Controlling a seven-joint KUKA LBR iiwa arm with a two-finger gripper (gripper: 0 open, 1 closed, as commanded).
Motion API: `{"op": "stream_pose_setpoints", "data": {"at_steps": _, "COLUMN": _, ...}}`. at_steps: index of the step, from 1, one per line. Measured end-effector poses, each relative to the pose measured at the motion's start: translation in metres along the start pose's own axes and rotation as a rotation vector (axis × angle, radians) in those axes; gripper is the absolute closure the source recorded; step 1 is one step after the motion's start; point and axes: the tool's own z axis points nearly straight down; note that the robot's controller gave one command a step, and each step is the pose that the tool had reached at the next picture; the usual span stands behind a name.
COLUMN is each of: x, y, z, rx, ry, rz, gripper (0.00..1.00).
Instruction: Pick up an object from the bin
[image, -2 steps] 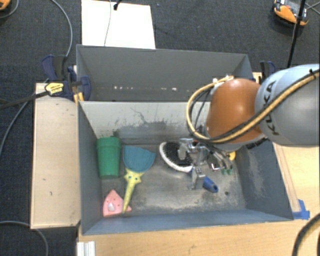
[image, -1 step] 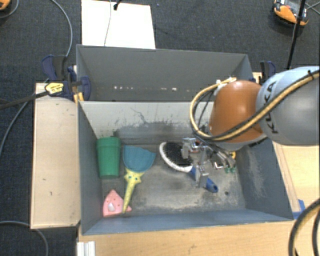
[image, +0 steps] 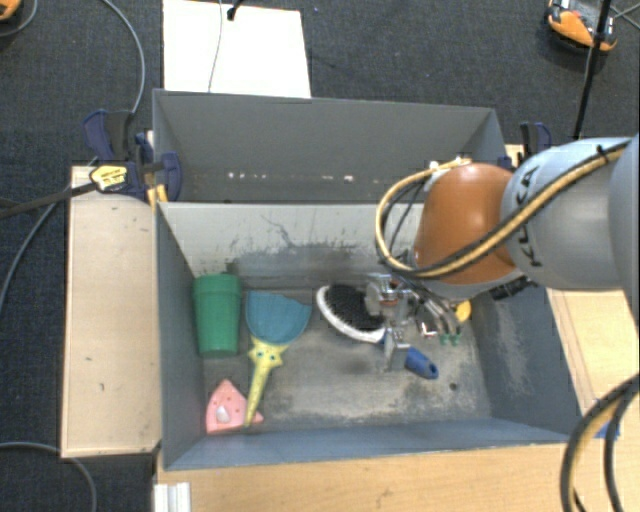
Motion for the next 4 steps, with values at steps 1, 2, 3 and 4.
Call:
{"op": "stream_pose_setpoints", "data": {"at_steps": 1, "x": -0.022, "y": -0.003, "z": 0.026, "rx": 0.002, "ry": -0.009, "rz": -0.059, "gripper": 1.00}}
{"op": "stream_pose_setpoints", "data": {"at_steps": 2, "x": -0.022, "y": -0.003, "z": 0.026, "rx": 0.002, "ry": -0.009, "rz": -0.059, "gripper": 1.00}}
{"op": "stream_pose_setpoints", "data": {"at_steps": 3, "x": -0.015, "y": -0.004, "z": -0.064, "rx": 0.002, "ry": -0.012, "rz": -0.073, "gripper": 1.00}}
{"op": "stream_pose_setpoints", "data": {"at_steps": 4, "x": -0.015, "y": -0.004, "z": -0.064, "rx": 0.002, "ry": -0.012, "rz": -0.072, "gripper": 0.00}}
